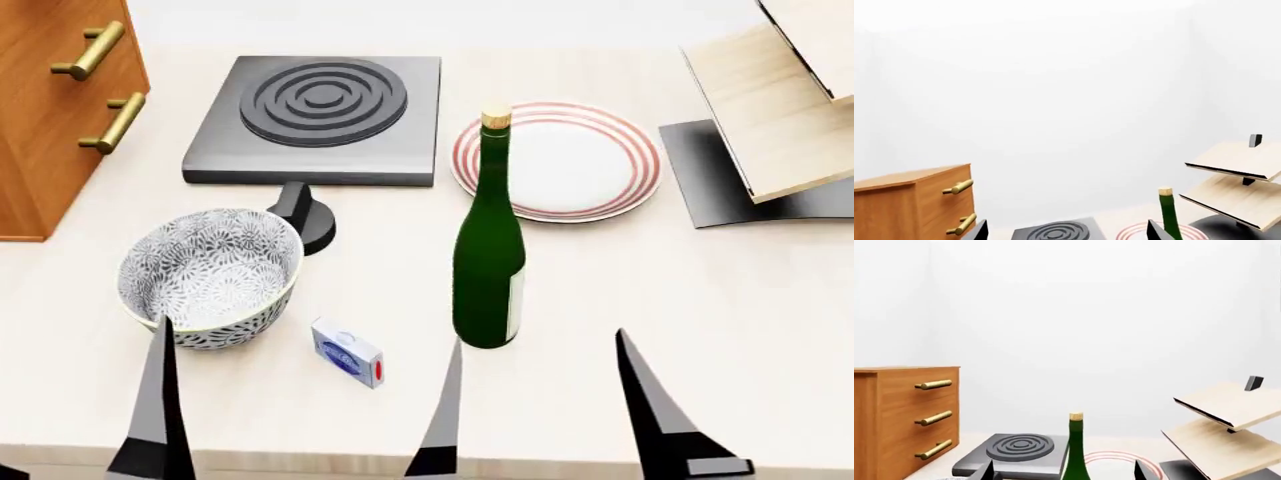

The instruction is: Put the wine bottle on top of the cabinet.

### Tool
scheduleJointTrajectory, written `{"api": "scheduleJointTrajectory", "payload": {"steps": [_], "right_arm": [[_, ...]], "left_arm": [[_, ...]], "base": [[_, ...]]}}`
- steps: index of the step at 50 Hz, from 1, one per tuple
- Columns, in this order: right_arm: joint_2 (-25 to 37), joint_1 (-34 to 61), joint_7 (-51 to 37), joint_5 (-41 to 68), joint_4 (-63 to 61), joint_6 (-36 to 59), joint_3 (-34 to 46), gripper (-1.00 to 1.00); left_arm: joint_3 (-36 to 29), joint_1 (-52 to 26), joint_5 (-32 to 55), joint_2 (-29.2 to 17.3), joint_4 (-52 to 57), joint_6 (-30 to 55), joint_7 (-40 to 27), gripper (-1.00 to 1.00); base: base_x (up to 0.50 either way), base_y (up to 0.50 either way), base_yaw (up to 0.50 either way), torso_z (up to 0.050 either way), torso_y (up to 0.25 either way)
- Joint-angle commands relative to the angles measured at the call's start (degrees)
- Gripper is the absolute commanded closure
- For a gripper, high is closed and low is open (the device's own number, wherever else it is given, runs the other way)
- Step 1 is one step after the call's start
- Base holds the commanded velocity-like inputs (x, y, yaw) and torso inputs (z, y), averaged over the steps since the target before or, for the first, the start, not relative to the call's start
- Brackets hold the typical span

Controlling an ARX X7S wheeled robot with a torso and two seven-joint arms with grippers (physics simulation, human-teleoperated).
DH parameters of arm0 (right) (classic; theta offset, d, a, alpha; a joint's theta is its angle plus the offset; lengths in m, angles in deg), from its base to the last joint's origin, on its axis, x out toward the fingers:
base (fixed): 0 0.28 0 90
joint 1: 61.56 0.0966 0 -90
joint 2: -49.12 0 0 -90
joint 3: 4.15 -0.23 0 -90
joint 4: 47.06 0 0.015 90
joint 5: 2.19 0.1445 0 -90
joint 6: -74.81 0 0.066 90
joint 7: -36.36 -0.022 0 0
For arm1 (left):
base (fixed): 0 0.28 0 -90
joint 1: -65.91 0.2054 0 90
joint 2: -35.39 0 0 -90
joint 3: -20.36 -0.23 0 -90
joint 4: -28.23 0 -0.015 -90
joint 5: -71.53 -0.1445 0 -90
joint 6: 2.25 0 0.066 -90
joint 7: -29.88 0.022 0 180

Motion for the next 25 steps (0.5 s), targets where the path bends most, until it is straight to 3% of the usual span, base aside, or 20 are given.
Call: {"api": "scheduleJointTrajectory", "payload": {"steps": [1, 12, 25], "right_arm": [[-0.7, 0.2, 0.0, -0.7, -1.6, 0.8, -1.1, -1.00], [-0.4, 0.2, -0.3, 0.1, -1.2, 0.5, -1.1, -1.00], [0.3, 0.4, -0.9, 0.2, -2.1, 0.9, -0.3, -1.00]], "left_arm": [[0.6, -0.4, -0.5, 0.8, 1.8, 0.7, 1.5, -1.00], [0.5, -0.6, -0.2, 0.5, 1.6, 0.6, 1.1, -1.00], [0.1, -0.7, -0.3, 0.0, 1.7, 0.8, 0.6, -1.00]], "base": [[0.00, 0.00, 0.00, 0.000, 0.000], [0.02, 0.00, 0.00, 0.000, 0.000], [0.48, 0.00, 0.00, 0.000, 0.000]]}}
